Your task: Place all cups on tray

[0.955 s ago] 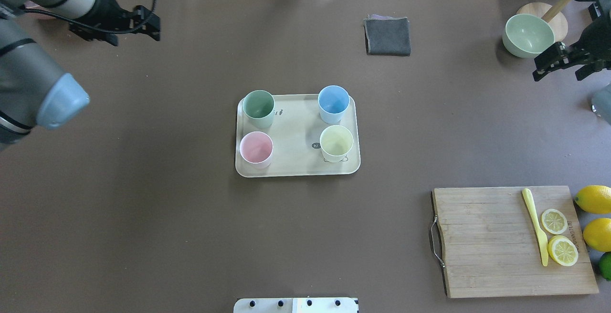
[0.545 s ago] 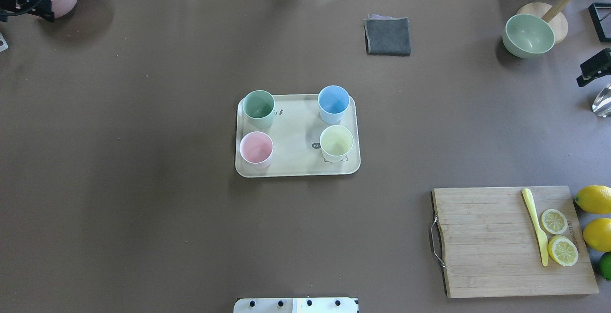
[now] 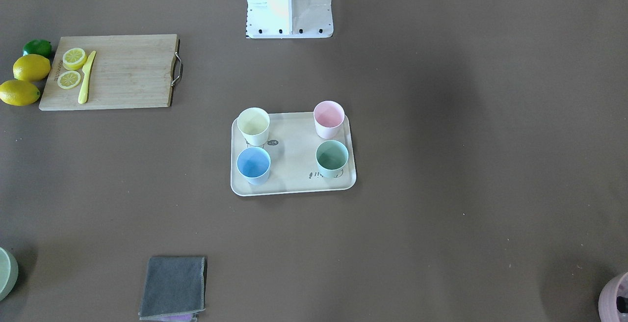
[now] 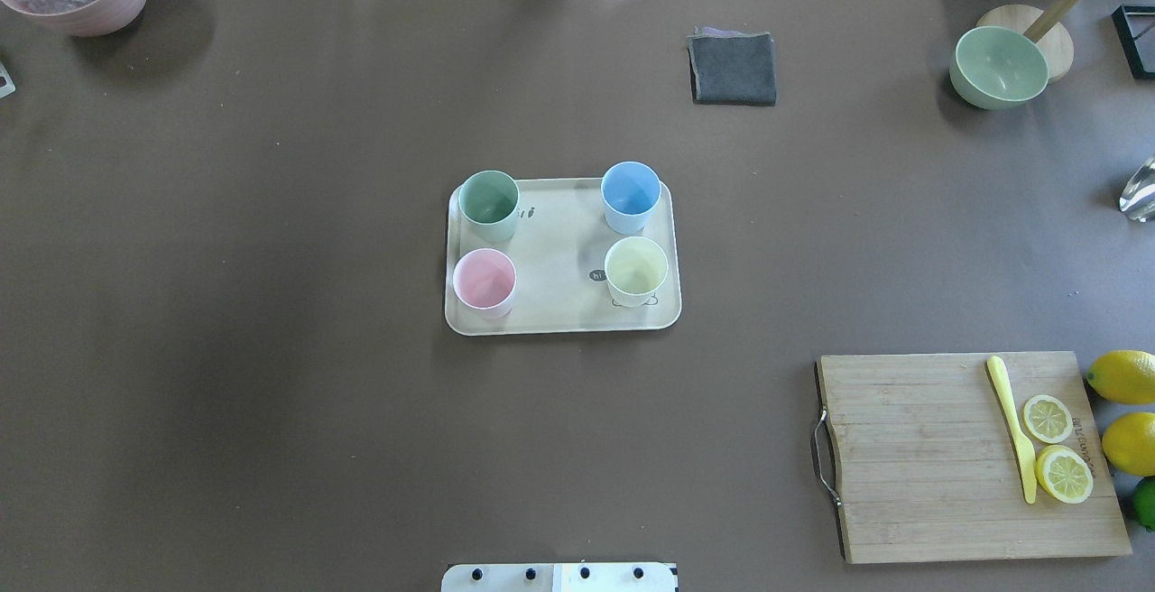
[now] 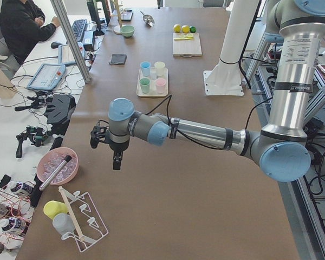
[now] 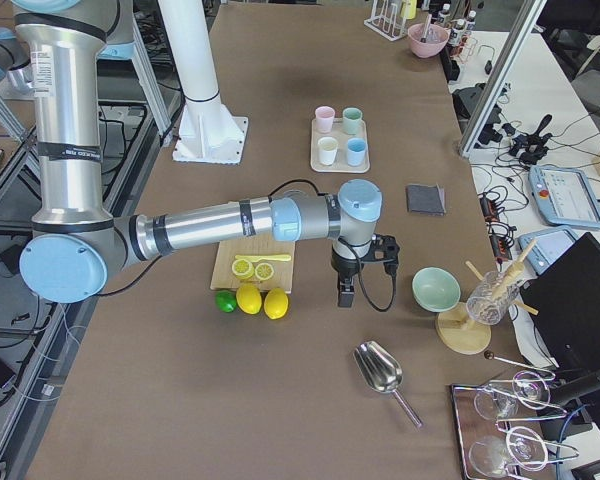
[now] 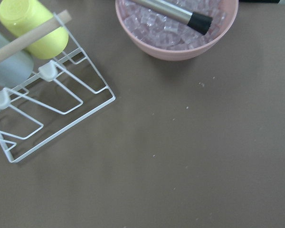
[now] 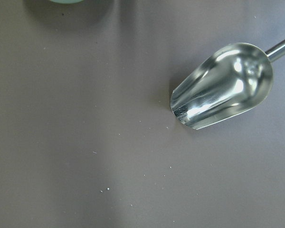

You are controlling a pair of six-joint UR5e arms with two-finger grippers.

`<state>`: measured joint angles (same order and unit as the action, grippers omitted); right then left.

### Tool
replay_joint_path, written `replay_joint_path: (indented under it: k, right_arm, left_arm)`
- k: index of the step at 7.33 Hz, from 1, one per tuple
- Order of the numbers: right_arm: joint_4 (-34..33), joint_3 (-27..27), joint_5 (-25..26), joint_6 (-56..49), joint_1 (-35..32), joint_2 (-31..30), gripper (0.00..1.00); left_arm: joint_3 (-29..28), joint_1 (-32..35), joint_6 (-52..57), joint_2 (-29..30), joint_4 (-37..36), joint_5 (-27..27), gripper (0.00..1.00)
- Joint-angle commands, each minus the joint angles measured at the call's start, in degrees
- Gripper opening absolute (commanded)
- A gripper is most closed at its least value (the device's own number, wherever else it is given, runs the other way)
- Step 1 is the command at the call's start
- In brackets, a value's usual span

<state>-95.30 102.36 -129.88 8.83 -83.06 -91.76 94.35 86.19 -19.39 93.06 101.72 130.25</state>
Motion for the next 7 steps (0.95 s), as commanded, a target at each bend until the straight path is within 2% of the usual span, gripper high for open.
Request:
replay_joint_path:
  k: [1, 7]
  right_arm:
    - [0.0, -0.3, 0.1, -0.3, -0.7, -0.6, 1.00]
    - [-0.1, -0.6, 0.1, 0.4, -0.7, -0.7, 1.00]
  left_arm:
    - [0.2, 2.6, 3.1, -4.8, 0.6, 3.5, 0.98]
    - [0.3, 3.8, 3.1, -6.1, 0.5, 3.9, 0.98]
